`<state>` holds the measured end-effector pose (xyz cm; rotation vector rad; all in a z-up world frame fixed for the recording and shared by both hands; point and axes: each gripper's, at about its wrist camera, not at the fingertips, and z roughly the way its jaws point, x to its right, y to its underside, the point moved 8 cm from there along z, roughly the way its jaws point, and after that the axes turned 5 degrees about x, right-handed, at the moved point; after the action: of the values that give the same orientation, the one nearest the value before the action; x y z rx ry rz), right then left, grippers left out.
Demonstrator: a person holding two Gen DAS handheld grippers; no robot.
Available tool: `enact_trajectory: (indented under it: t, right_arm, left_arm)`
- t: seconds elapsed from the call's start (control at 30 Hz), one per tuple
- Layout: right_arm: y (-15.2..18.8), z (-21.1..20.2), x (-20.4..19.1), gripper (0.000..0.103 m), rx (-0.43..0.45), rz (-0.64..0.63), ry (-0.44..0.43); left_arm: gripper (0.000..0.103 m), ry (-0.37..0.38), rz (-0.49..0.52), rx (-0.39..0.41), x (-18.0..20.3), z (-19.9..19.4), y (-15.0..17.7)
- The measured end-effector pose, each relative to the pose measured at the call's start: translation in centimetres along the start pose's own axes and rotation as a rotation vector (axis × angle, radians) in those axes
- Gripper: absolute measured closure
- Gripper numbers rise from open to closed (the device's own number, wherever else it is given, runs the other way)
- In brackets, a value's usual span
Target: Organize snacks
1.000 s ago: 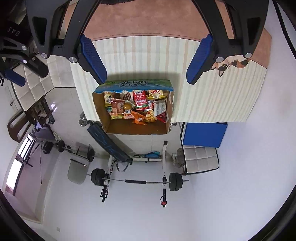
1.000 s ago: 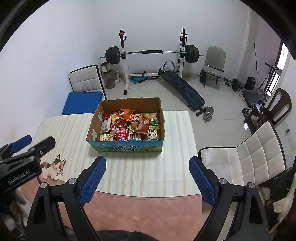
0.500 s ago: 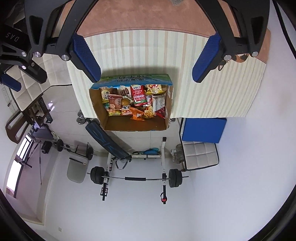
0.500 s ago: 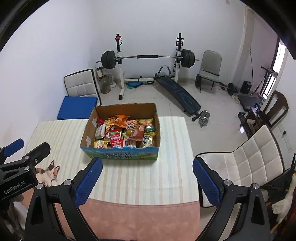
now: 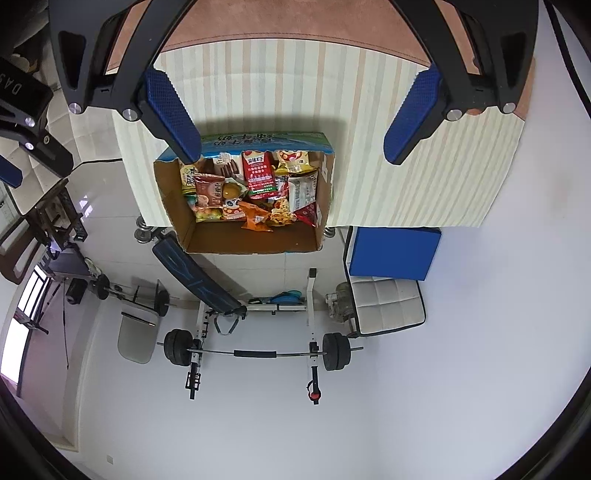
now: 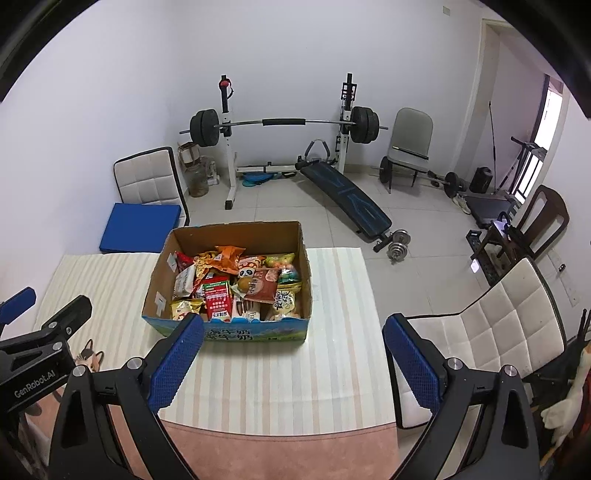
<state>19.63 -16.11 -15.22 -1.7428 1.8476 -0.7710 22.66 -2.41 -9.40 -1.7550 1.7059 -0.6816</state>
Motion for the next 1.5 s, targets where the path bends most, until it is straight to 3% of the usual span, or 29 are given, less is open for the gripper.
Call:
enact_trajectory:
  t: [1.5]
  right_arm:
    - [0.7, 1.6, 0.0, 0.003, -0.027, -0.015, 0.006]
  left_arm:
    - [0.002, 0.029, -0.004, -0.012, 0.5, 1.2, 0.2]
